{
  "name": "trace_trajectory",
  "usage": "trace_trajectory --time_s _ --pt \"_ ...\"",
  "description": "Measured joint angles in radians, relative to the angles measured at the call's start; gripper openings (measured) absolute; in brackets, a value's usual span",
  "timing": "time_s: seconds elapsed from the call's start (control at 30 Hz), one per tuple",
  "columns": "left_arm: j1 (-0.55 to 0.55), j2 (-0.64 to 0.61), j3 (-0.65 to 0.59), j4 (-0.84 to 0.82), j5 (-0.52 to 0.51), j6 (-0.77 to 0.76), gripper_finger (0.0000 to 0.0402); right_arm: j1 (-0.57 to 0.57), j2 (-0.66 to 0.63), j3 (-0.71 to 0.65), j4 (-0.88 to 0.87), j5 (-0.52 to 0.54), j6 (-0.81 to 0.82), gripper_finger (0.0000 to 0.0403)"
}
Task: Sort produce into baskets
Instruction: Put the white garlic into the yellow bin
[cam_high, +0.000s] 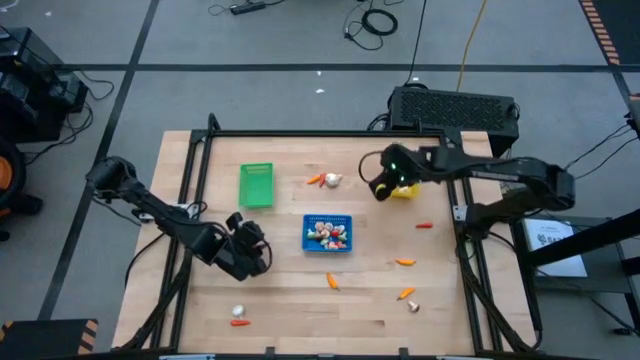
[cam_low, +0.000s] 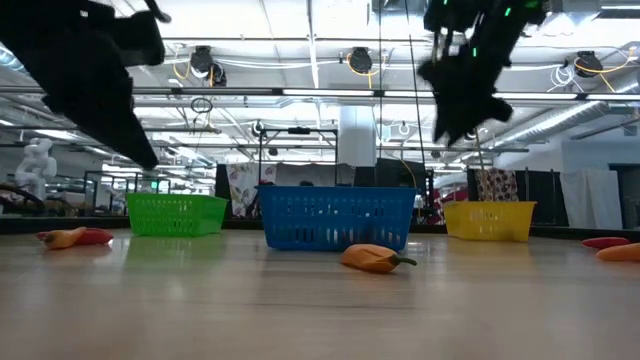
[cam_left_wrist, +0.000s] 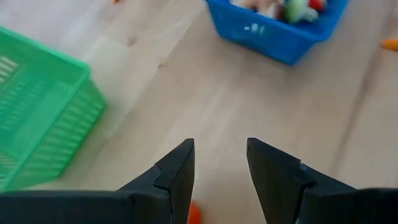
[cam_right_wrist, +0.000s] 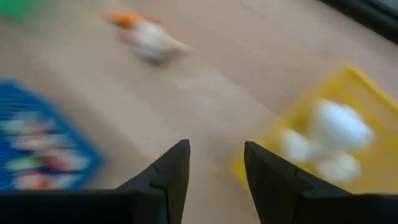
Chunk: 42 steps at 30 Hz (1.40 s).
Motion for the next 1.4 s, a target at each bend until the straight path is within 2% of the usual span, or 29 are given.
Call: trace_trajectory --time_s 0.13,0.4,0.5,0.67,0.83,1.0,1.13,1.27,1.4 --pt "-0.016 -0.014 0.000 0.082 -0.026 0.030 0.0155 0.178 -0.033 0.000 0.173 0.000 0.013 0.0144" --pt "-0.067 -0.036 0.001 0.520 -0.012 0.254 0.0155 0.604 0.079 0.000 0.578 0.042 -0.024 0.0144" --pt "-0.101 -0.036 0.001 0.608 0.095 0.264 0.0155 0.737 0.145 0.000 0.668 0.100 -0.024 0.0144" --pt "-0.182 -0.044 0.001 0.776 0.331 0.164 0.0155 0.881 0.268 -0.001 0.831 0.138 -0.021 0.0144" --pt "-0.286 -0.044 0.009 0.942 0.382 0.109 0.0155 0.947 0.385 -0.001 1.017 0.136 -0.017 0.0144" --pt "-0.389 -0.041 0.126 0.842 0.370 0.058 0.0155 0.975 0.466 -0.001 1.141 0.132 -0.013 0.0144" --pt "-0.462 -0.040 0.270 0.622 0.284 0.033 0.0155 0.977 0.488 -0.001 1.164 0.130 0.008 0.0144" --pt "-0.528 -0.035 0.395 0.326 0.171 -0.108 0.0155 0.977 0.489 -0.001 1.170 0.131 0.009 0.0144" --pt "-0.581 -0.010 0.426 0.153 0.111 -0.287 0.0155 0.979 0.489 -0.001 1.179 0.129 0.001 0.0144"
